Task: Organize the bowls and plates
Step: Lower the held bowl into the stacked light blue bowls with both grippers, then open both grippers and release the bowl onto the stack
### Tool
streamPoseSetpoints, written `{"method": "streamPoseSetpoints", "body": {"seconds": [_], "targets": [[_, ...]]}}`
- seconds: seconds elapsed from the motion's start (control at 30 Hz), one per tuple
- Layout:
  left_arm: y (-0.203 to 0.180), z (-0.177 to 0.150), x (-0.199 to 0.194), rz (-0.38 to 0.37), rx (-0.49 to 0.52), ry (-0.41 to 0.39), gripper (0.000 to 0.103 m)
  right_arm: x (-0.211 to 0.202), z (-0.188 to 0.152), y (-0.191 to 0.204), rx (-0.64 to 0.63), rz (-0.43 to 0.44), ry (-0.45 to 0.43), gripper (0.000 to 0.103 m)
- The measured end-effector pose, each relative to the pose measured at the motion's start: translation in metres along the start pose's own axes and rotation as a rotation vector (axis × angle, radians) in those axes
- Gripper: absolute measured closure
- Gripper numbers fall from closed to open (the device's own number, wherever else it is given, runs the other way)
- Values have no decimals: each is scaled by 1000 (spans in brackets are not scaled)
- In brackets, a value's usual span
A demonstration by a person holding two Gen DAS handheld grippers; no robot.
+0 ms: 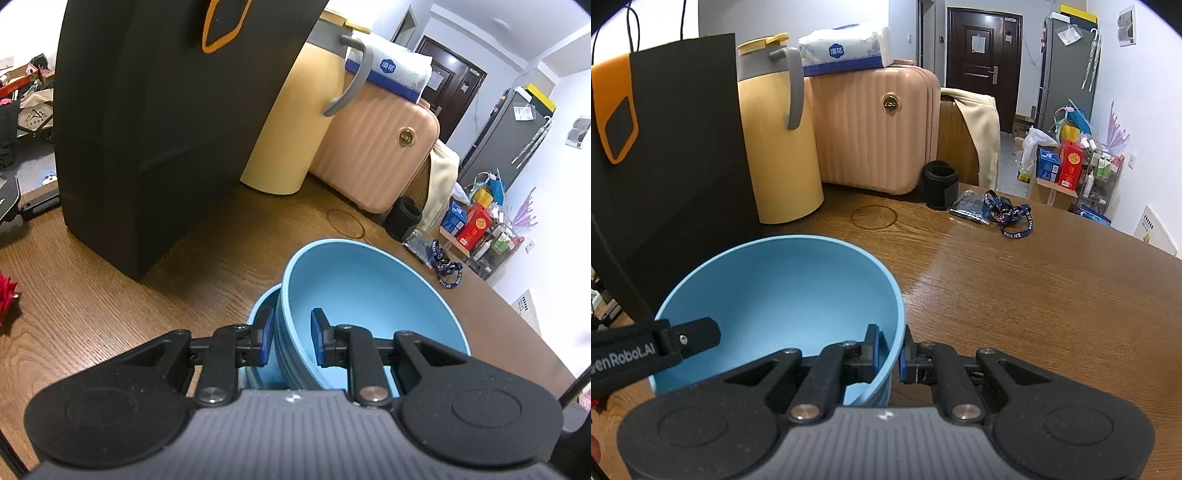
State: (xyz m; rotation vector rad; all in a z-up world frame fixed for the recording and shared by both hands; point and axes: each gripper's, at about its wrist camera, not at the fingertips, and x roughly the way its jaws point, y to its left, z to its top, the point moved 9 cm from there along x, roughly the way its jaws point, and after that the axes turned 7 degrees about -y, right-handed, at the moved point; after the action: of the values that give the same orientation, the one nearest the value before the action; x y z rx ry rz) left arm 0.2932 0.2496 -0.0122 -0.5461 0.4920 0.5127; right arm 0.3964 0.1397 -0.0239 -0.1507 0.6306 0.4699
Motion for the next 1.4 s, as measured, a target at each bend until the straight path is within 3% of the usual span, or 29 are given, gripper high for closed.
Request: {"method": "streamPoseSetpoints", "body": {"seconds": [0.5, 0.6, 0.83, 1.07, 1.17, 1.23, 1.3, 1.4], "targets": [[5, -4, 5, -6, 23, -2, 81, 5, -6, 4, -27, -10, -11, 93], [6, -3, 4, -35, 12, 5, 75, 4, -7, 4, -29, -5, -6, 93], [-1, 4, -11, -70, 40, -30, 46, -5, -3, 0, -17, 2, -32, 85], [-5, 10, -24, -88, 64, -61, 33, -14, -4, -2, -11, 0, -40, 83], [-3, 13, -32, -83, 71, -75, 25, -20, -5, -6, 2, 0, -47, 69], [0, 14, -38, -78, 72, -89, 19, -26, -5, -8, 15, 4, -55, 48], [2, 16, -45, -68, 81, -105, 17, -32, -5, -10, 26, 7, -65, 35], [8, 17, -56, -48, 82, -121, 1, -41, -6, -14, 46, 8, -74, 15]]}}
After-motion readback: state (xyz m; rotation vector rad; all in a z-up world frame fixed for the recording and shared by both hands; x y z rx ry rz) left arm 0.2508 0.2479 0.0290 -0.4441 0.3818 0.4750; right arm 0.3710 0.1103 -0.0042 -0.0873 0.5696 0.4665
